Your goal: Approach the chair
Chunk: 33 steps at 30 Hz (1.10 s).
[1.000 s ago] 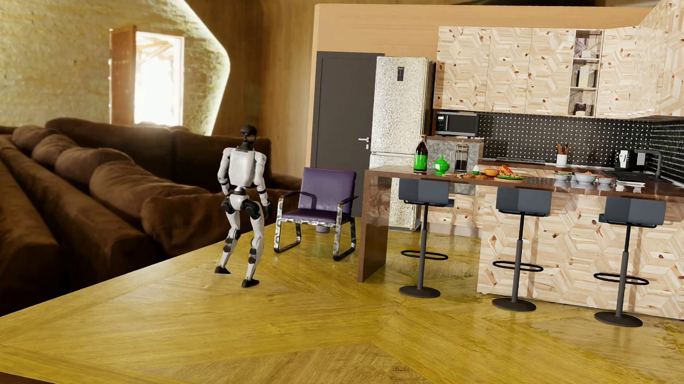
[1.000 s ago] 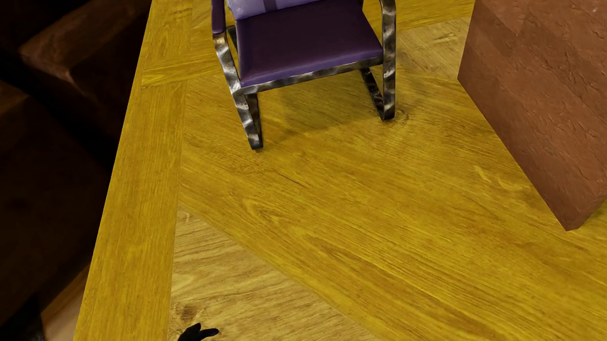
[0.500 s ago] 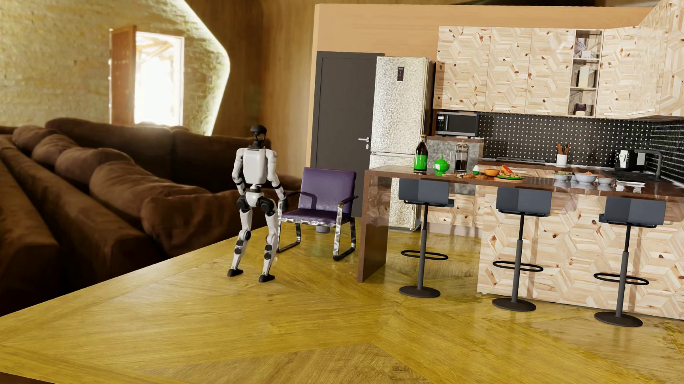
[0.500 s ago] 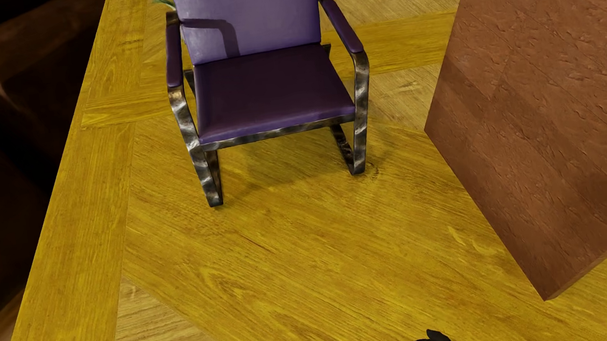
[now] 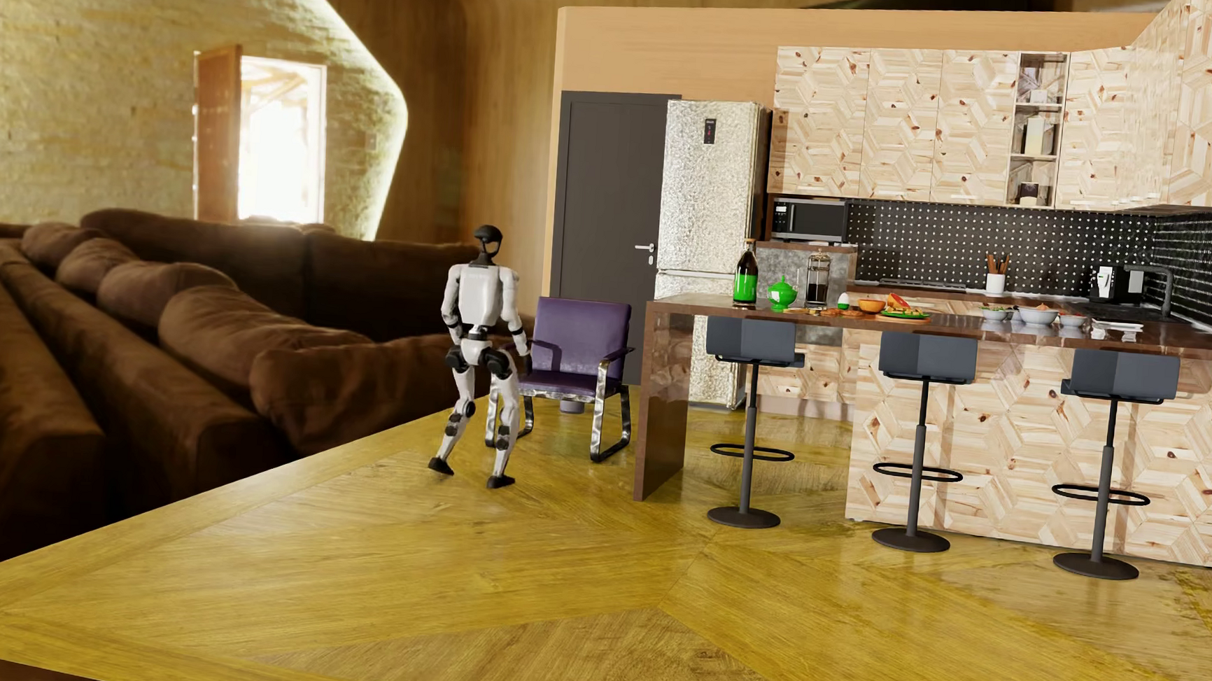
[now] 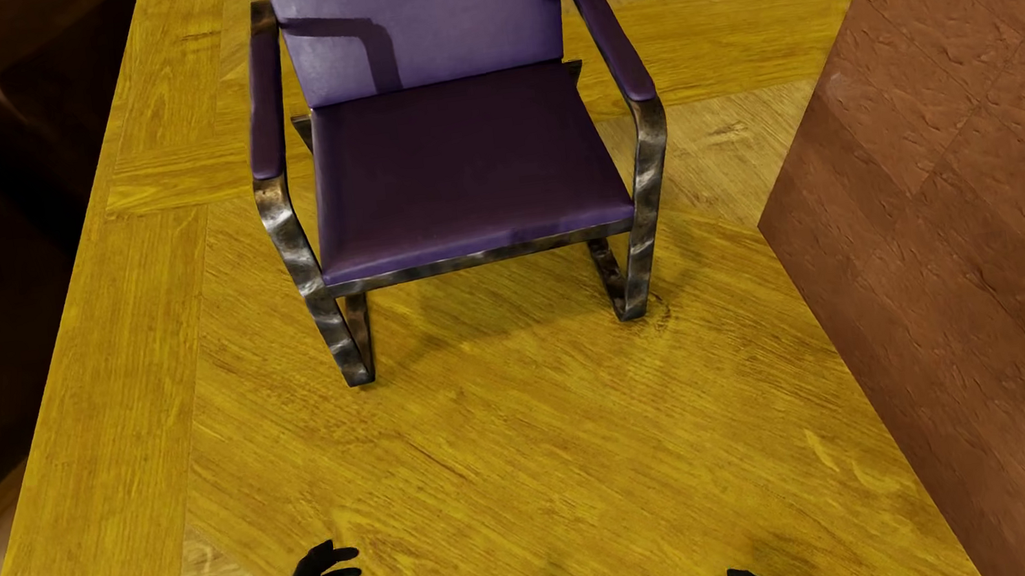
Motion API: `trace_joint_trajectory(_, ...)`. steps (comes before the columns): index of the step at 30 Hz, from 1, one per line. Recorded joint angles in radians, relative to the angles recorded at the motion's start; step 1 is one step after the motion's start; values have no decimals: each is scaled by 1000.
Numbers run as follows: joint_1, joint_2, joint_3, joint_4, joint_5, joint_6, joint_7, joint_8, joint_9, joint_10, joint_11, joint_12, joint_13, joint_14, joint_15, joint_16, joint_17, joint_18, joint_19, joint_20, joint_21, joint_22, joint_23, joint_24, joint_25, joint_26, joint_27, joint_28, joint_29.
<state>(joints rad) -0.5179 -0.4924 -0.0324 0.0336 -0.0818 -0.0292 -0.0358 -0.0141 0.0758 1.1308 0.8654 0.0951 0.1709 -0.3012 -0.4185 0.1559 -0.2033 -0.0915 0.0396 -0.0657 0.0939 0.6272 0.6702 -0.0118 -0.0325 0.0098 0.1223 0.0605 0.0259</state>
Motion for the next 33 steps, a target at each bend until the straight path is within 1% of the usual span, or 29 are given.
trace_joint_trajectory(1,-28,20,19,14,16,19,-5,-7,14,-149,15,16,6,-55,4,-7,29,-6,-5,47,2,14,-28,12,-4,2,-21,-21,-6)
trace_joint_trajectory(2,-37,-5,30,29,28,39,-10,-8,41,-299,130,15,13,1,50,18,67,28,-7,75,-18,57,-100,19,-1,-6,-46,-41,-15)
trace_joint_trajectory(3,-38,-45,9,22,35,35,-11,15,31,-279,208,51,0,-25,93,46,74,38,-39,69,8,34,-110,17,6,-12,-84,-45,-13)
trace_joint_trajectory(4,-20,-35,2,11,37,23,-10,27,22,-296,207,64,-9,-32,87,70,61,35,-115,55,7,26,-84,12,19,-25,-120,-40,6)
trace_joint_trajectory(5,4,-16,9,10,39,3,2,27,19,-316,147,69,-6,-34,48,71,48,34,-203,62,-15,2,-85,1,39,-34,-136,-25,32)
trace_joint_trajectory(6,17,26,1,5,28,-16,10,28,20,-308,55,53,-2,-32,-16,58,62,25,-160,38,-48,1,-77,-2,42,-29,-135,-3,46)
trace_joint_trajectory(7,13,67,-11,2,16,-25,11,34,15,-281,-7,38,-2,-29,-45,32,49,23,6,10,-36,-20,-40,-1,36,-9,-129,18,50)
trace_joint_trajectory(8,18,77,-32,4,19,-21,7,32,11,-278,-13,32,16,-32,-49,9,49,17,3,-4,-43,-25,-62,-4,26,5,-107,32,45)
trace_joint_trajectory(9,44,85,-45,18,32,-6,3,26,2,-326,-34,22,33,-60,-43,14,44,14,-1,-10,-28,-34,-65,-11,17,29,-87,33,30)
trace_joint_trajectory(10,58,99,-49,22,37,3,1,23,2,-347,-55,13,39,-56,-35,18,41,23,-4,14,-23,-24,-54,-21,13,38,-71,26,12)
trace_joint_trajectory(12,72,122,-20,31,51,45,-13,22,6,-349,-83,21,35,-64,-24,19,50,15,-2,50,-31,-22,-44,-38,31,37,-64,-9,-35)
trace_joint_trajectory(13,72,116,-9,23,43,53,-8,27,0,-350,-71,29,36,-67,-27,30,64,22,2,49,-38,-12,-63,-44,44,26,-69,-29,-51)
trace_joint_trajectory(14,82,119,-2,10,30,49,-3,30,-4,-368,-72,48,24,-58,-32,49,70,25,-8,38,-28,-20,-57,-46,54,13,-80,-44,-58)
trace_joint_trajectory(15,88,125,1,6,26,49,-8,25,-10,-384,-84,64,10,-48,-22,62,59,25,4,48,-22,-27,-44,-50,64,4,-88,-49,-56)
trace_joint_trajectory(16,98,133,5,0,22,44,-7,28,-12,-403,-96,71,0,-36,-20,61,46,25,1,53,-28,-39,-37,-56,73,1,-89,-46,-52)
trace_joint_trajectory(17,108,139,14,3,24,43,-1,34,-15,-418,-108,68,9,-28,-10,52,48,25,4,39,-49,-41,-40,-59,78,-2,-86,-39,-52)
trace_joint_trajectory(18,109,142,-3,11,32,50,1,36,-18,-419,-119,65,12,-26,-1,28,39,25,4,36,-32,-37,-41,-59,83,-3,-80,-31,-53)
trace_joint_trajectory(19,111,141,-16,13,34,46,5,41,-22,-422,-119,56,25,-23,3,25,27,24,4,24,-32,-29,-52,-62,87,-1,-75,-29,-47)
trace_joint_trajectory(20,112,136,-19,6,27,34,5,40,-31,-435,-117,36,30,-11,4,29,29,24,3,26,-55,-16,-33,-65,84,6,-75,-33,-42)
trace_joint_trajectory(21,111,142,-4,7,29,38,-1,34,-39,-432,-123,31,40,-12,7,0,22,24,4,32,-58,-32,-16,-63,74,17,-80,-38,-46)
trace_joint_trajectory(22,101,138,8,12,34,44,-6,30,-50,-424,-128,37,35,-13,12,-7,22,24,4,22,-43,-38,-12,-60,63,20,-82,-45,-53)
trace_joint_trajectory(23,102,143,19,12,33,45,-7,27,-60,-429,-137,52,33,-10,16,5,17,25,5,24,-37,-30,-19,-52,61,16,-86,-59,-57)
trace_joint_trajectory(26,108,154,11,8,28,46,-3,29,-52,-440,-160,69,10,-1,32,4,58,35,15,33,-36,-32,-34,-10,60,24,-96,-96,-59)
trace_joint_trajectory(27,107,150,1,6,26,39,0,32,-49,-439,-158,59,27,0,32,15,70,37,15,36,-34,-34,-49,-7,62,21,-93,-103,-56)
trace_joint_trajectory(28,104,147,2,1,21,30,1,33,-47,-442,-156,40,36,3,32,24,61,39,18,34,-26,-22,-32,-7,64,10,-84,-108,-51)
trace_joint_trajectory(30,104,150,-3,2,22,22,-1,31,-38,-450,-172,51,20,9,42,28,44,41,19,38,-41,-23,-35,-17,79,-17,-39,-105,-48)
trace_joint_trajectory(31,108,155,-15,6,26,18,1,33,-33,-453,-179,59,11,9,46,39,48,40,19,38,-58,-24,-41,-24,80,-15,-22,-99,-47)
trace_joint_trajectory(32,101,148,-19,14,34,17,4,37,-36,-446,-181,54,6,4,49,43,48,39,18,48,-51,-3,-29,-32,69,-11,-17,-91,-48)
trace_joint_trajectory(33,103,149,-14,13,33,14,8,41,-24,-439,-174,33,0,1,46,24,47,41,20,40,-53,-11,-27,-35,50,7,-22,-79,-48)
